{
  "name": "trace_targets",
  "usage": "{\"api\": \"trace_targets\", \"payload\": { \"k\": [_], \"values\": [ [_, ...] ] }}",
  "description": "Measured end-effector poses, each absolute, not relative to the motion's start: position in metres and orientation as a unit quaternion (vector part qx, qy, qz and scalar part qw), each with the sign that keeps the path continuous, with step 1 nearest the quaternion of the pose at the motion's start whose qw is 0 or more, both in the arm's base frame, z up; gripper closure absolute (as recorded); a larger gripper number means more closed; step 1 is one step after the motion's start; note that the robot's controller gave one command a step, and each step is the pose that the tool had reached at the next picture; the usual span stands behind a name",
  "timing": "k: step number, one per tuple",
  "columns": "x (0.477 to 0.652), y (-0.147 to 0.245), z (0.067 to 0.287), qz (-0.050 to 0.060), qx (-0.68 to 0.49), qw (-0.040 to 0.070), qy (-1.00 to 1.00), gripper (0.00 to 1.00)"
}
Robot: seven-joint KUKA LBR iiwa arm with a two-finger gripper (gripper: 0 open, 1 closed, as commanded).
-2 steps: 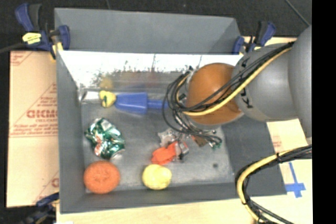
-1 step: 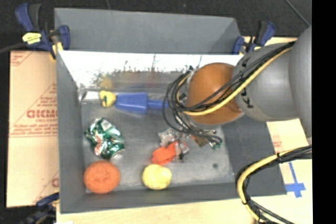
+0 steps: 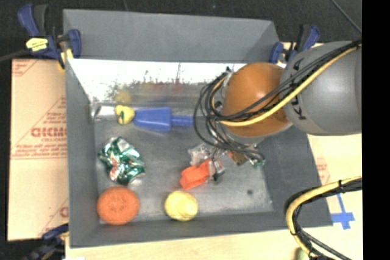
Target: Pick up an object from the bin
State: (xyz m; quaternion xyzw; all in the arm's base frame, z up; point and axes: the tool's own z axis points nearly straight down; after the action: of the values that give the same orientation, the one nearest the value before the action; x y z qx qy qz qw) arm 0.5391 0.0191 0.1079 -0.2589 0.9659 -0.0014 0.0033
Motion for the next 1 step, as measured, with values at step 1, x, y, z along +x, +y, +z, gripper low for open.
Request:
{"api": "trace_targets", "payload": {
  "k": [1],
  "values": [
    [0.5391, 0.0188, 0.1471, -0.001, -0.258, 0.003, 0.966, 1.0]
  ]
}}
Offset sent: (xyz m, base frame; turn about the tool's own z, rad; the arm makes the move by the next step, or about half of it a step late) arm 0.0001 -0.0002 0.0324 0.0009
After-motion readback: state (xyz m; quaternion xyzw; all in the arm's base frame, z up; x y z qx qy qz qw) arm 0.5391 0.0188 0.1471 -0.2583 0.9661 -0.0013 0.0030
